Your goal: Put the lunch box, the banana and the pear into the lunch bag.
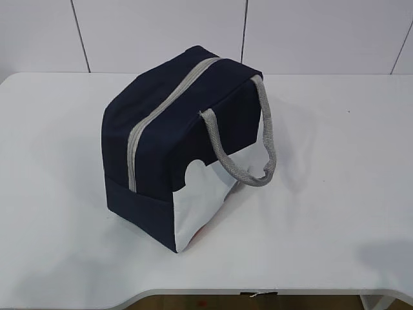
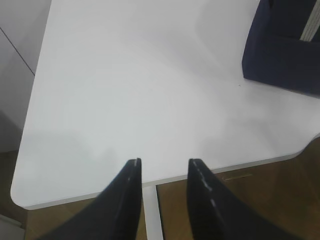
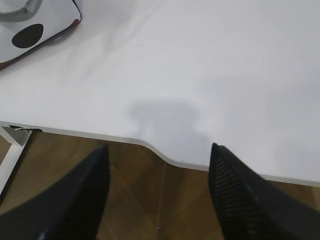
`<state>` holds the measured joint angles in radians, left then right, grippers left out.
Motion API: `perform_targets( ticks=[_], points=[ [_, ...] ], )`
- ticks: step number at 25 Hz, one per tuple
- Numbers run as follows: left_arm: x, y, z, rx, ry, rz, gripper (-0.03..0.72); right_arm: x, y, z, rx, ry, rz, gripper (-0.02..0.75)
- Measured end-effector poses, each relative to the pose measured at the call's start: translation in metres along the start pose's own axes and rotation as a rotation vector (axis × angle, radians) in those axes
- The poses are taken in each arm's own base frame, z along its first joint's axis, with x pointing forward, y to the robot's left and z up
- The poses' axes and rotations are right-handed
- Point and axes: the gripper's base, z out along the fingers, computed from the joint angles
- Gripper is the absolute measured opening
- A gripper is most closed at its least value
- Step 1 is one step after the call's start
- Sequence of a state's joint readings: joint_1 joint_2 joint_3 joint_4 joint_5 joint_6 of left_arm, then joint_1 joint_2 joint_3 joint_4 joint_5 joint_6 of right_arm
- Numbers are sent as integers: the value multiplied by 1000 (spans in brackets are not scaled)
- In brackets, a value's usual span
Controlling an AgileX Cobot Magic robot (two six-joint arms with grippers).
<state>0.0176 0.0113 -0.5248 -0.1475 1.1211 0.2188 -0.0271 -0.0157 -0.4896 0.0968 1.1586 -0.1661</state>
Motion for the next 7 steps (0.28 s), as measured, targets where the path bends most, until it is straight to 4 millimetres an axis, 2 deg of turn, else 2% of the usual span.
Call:
perform_targets(
  ticks=[7],
  points=[
    [0, 0, 0, 0, 0, 0, 237, 0, 0, 0, 0, 0, 0, 498]
  ],
)
